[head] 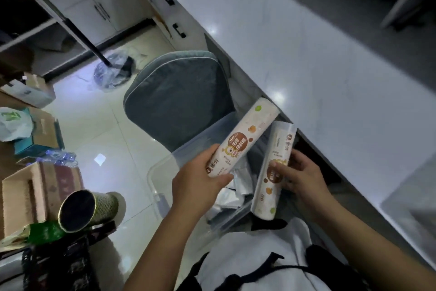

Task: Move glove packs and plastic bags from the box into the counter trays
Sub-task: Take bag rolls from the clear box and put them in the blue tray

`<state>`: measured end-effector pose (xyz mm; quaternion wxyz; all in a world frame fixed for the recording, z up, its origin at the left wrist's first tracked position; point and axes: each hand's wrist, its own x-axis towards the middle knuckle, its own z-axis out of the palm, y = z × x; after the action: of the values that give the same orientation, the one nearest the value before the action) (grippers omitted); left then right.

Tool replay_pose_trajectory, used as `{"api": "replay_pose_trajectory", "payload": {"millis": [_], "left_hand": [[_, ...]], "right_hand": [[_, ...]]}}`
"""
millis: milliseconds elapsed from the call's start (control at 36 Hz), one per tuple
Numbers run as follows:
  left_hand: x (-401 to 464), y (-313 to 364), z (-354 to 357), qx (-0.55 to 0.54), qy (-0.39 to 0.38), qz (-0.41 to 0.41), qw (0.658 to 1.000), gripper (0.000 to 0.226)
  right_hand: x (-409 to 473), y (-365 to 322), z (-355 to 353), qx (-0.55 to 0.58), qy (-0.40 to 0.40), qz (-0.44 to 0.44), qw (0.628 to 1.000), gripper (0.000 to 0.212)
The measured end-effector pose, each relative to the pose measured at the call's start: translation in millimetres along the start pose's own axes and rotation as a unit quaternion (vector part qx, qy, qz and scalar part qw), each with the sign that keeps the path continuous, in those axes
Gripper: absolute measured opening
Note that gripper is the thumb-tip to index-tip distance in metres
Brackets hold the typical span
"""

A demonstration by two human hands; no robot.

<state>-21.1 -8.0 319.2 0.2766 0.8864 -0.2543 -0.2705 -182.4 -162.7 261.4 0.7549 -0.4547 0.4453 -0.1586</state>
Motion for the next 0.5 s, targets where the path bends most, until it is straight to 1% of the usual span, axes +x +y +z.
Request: {"api": "replay_pose_trajectory", "payload": {"millis": [83,194,278,361,417,500], "left_hand": [[-9,-2,2,-0.023,-0.022,0.049,0.998,0.068],[-27,-12,10,-0.042,-0.066,0.108,0.991,0.064],[-40,-20,30,-0.081,-0.106,0.129,0.983,0.065],[-53,-20,55,-0.114,-0.171,0.146,0.968,0.065],[-63,-15,72,-0.113,-0.206,0.169,0.957,0.066],[-78,2,95,-0.13,-0.252,0.201,0.938,0.065]], "right_hand": [[-32,8,-8,0.023,0.043,-0.02,0.999,0.041],[-87,27,-15,0.085,0.124,-0.039,0.988,0.038],[-136,47,-28,0.116,0.194,-0.057,0.972,0.044],[-190,66,-46,0.123,0.286,-0.072,0.948,0.053],[-228,77,-61,0.13,0.35,-0.08,0.924,0.051],[-282,85,-83,0.141,0.424,-0.102,0.889,0.048]]}}
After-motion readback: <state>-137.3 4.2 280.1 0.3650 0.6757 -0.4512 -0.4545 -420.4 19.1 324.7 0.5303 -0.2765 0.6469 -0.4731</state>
